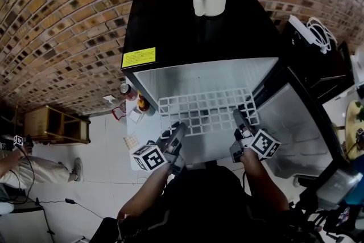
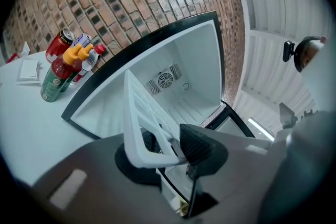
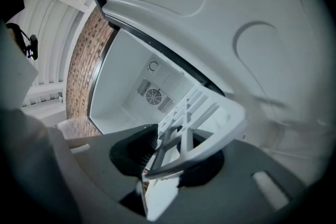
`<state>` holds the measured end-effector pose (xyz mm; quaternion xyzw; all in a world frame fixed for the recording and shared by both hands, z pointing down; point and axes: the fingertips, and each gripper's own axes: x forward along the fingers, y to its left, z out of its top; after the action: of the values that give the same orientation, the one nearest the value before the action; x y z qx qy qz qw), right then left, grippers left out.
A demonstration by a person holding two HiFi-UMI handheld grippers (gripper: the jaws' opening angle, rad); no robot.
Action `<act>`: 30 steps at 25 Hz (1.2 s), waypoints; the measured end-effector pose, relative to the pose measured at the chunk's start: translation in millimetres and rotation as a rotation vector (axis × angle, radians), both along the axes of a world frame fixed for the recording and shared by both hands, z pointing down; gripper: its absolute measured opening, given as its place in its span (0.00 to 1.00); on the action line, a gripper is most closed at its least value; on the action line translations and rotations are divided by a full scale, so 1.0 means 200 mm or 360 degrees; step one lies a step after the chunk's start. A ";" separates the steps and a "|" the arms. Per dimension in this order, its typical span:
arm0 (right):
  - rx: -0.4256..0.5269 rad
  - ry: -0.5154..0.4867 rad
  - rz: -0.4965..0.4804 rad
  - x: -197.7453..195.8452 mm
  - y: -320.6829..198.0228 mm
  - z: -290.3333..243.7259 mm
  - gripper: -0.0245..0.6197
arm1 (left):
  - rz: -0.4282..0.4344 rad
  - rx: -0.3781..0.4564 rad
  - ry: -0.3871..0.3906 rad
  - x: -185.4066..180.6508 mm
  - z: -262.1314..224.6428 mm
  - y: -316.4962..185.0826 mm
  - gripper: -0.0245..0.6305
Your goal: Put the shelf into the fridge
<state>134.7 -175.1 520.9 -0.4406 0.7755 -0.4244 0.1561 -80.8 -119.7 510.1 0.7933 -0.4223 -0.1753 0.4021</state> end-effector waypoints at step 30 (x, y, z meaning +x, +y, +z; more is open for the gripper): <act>-0.0032 0.0068 0.0255 0.02 -0.06 0.00 0.24 | -0.0132 -0.0138 0.0209 0.03 0.05 -0.04 0.18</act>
<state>139.4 -186.6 521.4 -0.5117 0.7366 -0.4088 0.1687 -75.4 -127.1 519.6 0.7437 -0.4346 -0.2249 0.4554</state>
